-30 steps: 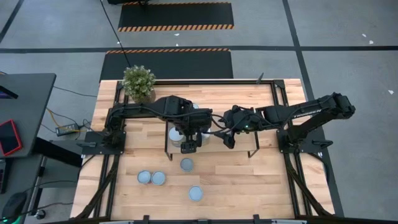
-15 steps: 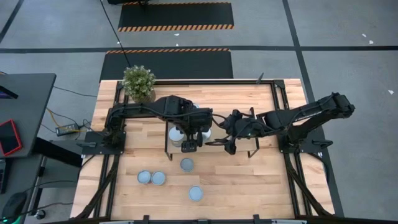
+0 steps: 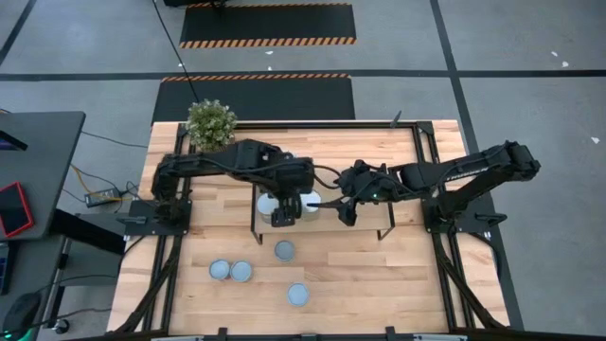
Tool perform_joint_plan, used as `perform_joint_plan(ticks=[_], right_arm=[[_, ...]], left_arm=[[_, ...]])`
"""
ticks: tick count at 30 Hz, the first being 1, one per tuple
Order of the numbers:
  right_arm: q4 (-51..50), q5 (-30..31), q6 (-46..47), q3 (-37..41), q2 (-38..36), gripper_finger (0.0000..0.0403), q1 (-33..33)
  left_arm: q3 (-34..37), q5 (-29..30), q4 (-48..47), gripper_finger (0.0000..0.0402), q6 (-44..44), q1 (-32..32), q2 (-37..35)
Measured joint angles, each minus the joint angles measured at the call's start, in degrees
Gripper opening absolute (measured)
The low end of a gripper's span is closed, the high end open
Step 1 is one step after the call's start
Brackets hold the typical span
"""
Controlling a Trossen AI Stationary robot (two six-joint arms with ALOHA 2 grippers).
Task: Pick and place cans onto a shelf
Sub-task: Adjust the canned peaches on the shelf
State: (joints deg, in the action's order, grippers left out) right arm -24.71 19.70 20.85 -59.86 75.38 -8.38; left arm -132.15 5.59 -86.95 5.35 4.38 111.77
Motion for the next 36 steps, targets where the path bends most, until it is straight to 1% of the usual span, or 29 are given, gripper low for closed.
perform_joint_plan(ticks=[3,5,7,10,13,18,21,24,27,30,36], right_arm=[[1.85,-0.26,-0.01,0.04,1.12,0.0347,-0.07],[6.03,-0.37,-0.06,-0.02,2.5,0.0347,-0.07],[7.91,-0.37,-0.44,0.0,3.76,0.0347,-0.05],[10.8,-0.44,-0.63,0.0,5.4,0.0347,-0.03],[10.7,-0.31,-1.52,0.0,6.06,0.0347,0.05],[7.14,0.41,-1.79,0.02,4.19,0.0347,0.51],[7.71,2.09,-3.5,0.02,2.77,0.0347,1.27],[10.08,4.46,-5.89,-0.06,2.16,0.0347,3.16],[11.42,4.9,-7.44,-0.02,2.81,0.0347,6.08],[13.27,3.1,-7.58,0.02,4.19,0.0347,8.92],[16.43,-3.24,-10.37,0.0,5.31,0.0347,13.88]], left_arm=[[-0.01,0.19,1.06,0.0337,1.75,0.08,-2.46],[-0.03,0.18,1.13,0.0332,3.22,0.32,-4.33],[-0.15,-0.58,0.56,0.033,4.43,0.42,-5.48],[-0.05,-0.94,-3.46,0.033,6.49,1.12,-7.09],[0.27,-1.43,-3.02,0.033,8.67,2.23,-8.51],[0.32,-1.58,-3.02,0.033,9.01,4.3,-8.79],[0.33,0.75,-3.06,0.0329,8.84,4.9,-8.55],[0.41,3.51,-3.05,0.0329,10.78,4.63,-8.4],[0.43,3.82,-3.06,0.0329,12.07,4.24,-8.64],[0.43,3.82,-3.08,0.033,12.48,4.19,-9.06],[0.43,3.62,-3.07,0.0329,15.22,4.5,-9.19]])
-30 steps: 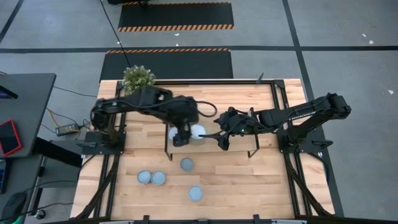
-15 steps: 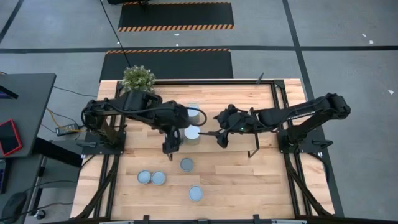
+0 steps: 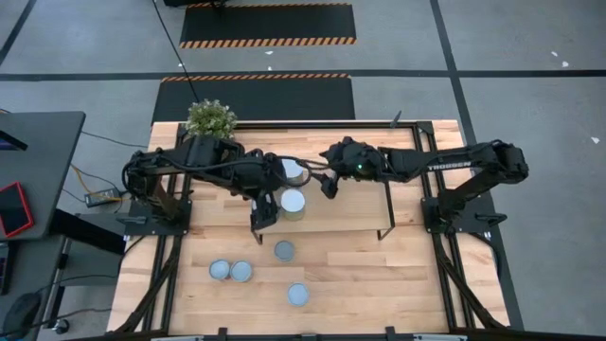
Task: Pick and place cans onto a shelf
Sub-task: Adjust the canned peaches on the shelf, then put the canned diced tomatoes on the shelf
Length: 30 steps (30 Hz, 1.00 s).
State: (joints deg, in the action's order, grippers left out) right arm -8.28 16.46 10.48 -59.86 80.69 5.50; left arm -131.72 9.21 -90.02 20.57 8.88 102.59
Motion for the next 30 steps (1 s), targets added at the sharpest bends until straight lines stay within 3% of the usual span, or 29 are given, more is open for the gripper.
perform_joint_plan(ticks=[6,14,27,30], right_arm=[[4.11,-5.82,-1.7,-0.03,1.39,0.0347,3.14],[9.85,-8.67,-4.67,-0.04,3.82,0.0347,4.87],[3.86,-7.25,-8.53,0.0,-1.18,0.0347,6.73],[-0.02,-7.22,-5.74,0.0,-4.21,0.0347,5.95]], left_arm=[[0.0,-0.06,0.02,0.0329,-0.14,0.37,-0.02],[0.0,-0.46,0.09,0.033,-0.14,0.37,-0.02],[0.0,-1.4,0.08,0.033,1.46,0.35,-0.02],[0.0,-4.35,0.12,0.033,2.86,0.35,-0.02]])
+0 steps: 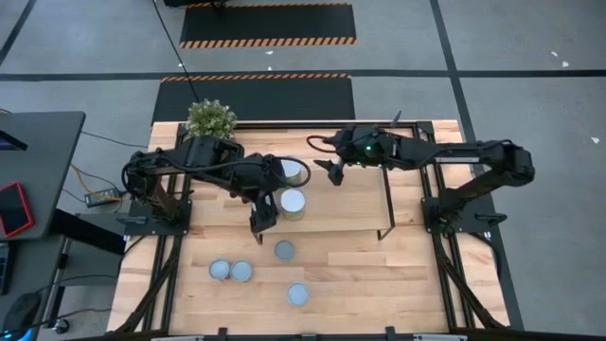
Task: Pick and place cans onto a shelf
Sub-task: Put the canned diced tomatoes on the shelf
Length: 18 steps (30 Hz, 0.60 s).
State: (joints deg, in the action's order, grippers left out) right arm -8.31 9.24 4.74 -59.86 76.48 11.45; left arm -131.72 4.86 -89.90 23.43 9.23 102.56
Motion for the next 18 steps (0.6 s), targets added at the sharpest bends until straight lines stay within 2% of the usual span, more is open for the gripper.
perform_joint_plan(ticks=[2,4,6,9,14,18], right_arm=[[-3.73,-0.13,1.77,0.0,-2.42,0.0347,-1.52],[-8.33,-0.45,3.18,0.0,-4.84,0.0347,-3.48],[-12.24,-0.4,5.34,0.0,-7.14,0.0347,-5.68],[-15.17,0.47,8.8,-0.02,-9.46,0.0347,-9.9],[-15.42,2.57,10.64,-0.02,-9.74,0.0347,-18.74],[-13.35,4.55,10.29,-0.02,-7.3,0.0347,-23.14]], left_arm=[[0.0,-2.91,-0.02,0.0329,0.21,1.07,0.0],[-0.02,-3.43,-0.07,0.0328,0.12,3.86,0.0],[-0.02,-3.34,-0.1,0.0325,-1.35,7.89,0.0],[0.8,-0.22,-0.02,0.0319,-1.56,13.27,0.07],[7.19,3.04,-0.13,0.03,6.96,16.2,-0.26],[14.53,4.72,0.89,0.0284,13.23,17.62,-1.87]])
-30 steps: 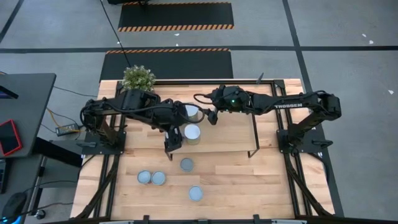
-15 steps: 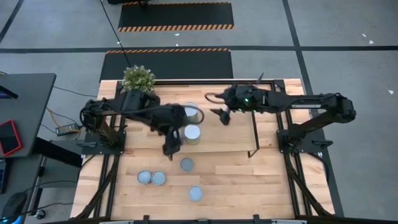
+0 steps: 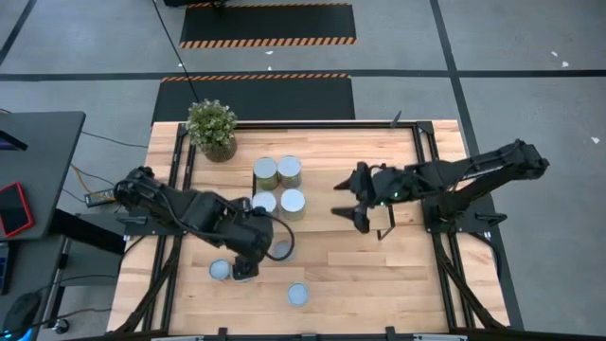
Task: Pick and place cans onto a shelf
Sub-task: Put the canned diced tomatoes on the shelf
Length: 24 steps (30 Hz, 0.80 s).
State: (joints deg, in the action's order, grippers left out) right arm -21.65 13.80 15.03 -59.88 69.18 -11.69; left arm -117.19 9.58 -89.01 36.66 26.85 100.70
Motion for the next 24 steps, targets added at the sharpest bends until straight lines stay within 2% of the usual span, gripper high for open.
perform_joint_plan(ticks=[8,14,20,24], right_arm=[[1.52,-1.38,4.8,-0.17,2.92,0.0347,-9.13],[3.36,3.7,7.84,-0.22,3.95,0.0347,-14.72],[6.14,6.68,14.14,-0.45,6.72,0.0347,-18.23],[4.57,8.0,15.31,-5.58,11.18,0.0347,-19.88]], left_arm=[[10.45,0.34,4.73,0.025,9.98,6.36,-3.78],[21.45,0.27,6.39,0.0217,15.46,10.77,-11.4],[36.0,-0.84,16.52,0.0193,15.52,12.41,-19.05],[43.42,0.94,20.86,0.0181,15.21,12.63,-23.45]])
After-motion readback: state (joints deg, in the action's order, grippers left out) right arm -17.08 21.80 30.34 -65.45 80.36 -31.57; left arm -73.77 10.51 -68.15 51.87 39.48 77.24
